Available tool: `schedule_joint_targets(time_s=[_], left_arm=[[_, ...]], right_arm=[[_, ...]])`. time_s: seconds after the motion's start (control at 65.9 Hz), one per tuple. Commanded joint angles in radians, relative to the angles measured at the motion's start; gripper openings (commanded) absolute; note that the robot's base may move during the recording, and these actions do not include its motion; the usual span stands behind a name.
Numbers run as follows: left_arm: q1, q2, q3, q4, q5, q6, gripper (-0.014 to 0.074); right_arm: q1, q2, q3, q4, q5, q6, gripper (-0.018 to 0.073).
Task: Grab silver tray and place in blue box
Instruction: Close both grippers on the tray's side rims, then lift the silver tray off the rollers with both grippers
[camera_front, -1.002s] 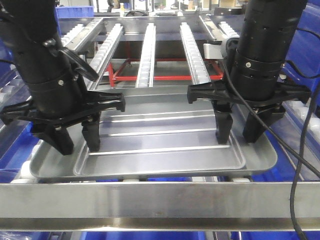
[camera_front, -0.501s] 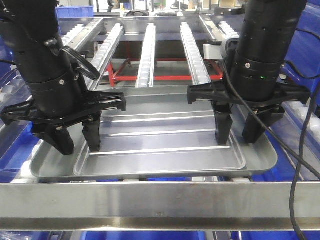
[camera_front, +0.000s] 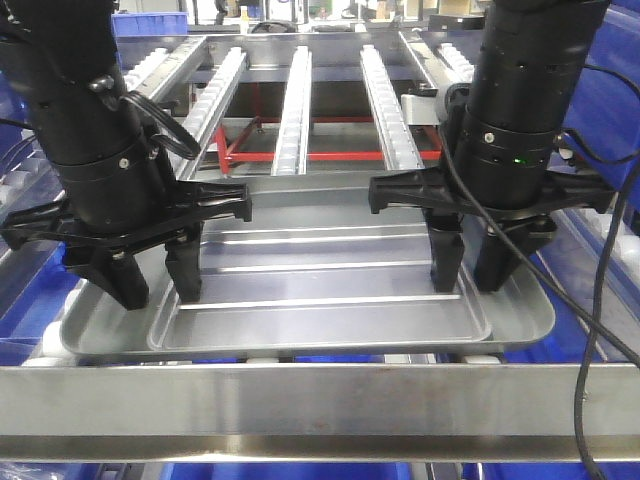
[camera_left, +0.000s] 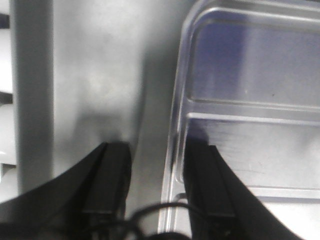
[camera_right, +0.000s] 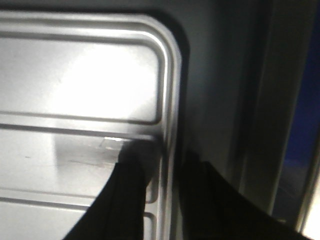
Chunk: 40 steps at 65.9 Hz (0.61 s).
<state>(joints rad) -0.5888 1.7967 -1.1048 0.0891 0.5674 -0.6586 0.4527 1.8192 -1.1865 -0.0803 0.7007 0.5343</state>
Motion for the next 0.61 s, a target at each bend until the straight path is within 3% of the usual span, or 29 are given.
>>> schedule_joint_targets(time_s=[0.0,0.243,0.379,0.592], left_arm=[[-0.004,-0.031,-0.019,-0.007,-0.008,0.0,0.018],[-0.004,-0.031,-0.019,-0.009,-0.015,0.0,-0.0113],[-0.006,-0.033,-0.024,-0.009,-0.02,0.0,-0.0096],[-0.008,-0.083,-0.102,-0.001,0.083,0.0,-0.0096]], right_arm=[[-0.002,-0.04,-0.027,-0.011,-0.021,-0.012,0.0258],[-0.002,-0.04,-0.027,-0.01,-0.022,-0.012,0.0046],[0.001,-0.044,-0.027,-0.009,-0.017,-0.012,0.005],[0.033,-0.116,-0.028,-0.009,-0.006,0.007,0.0051]])
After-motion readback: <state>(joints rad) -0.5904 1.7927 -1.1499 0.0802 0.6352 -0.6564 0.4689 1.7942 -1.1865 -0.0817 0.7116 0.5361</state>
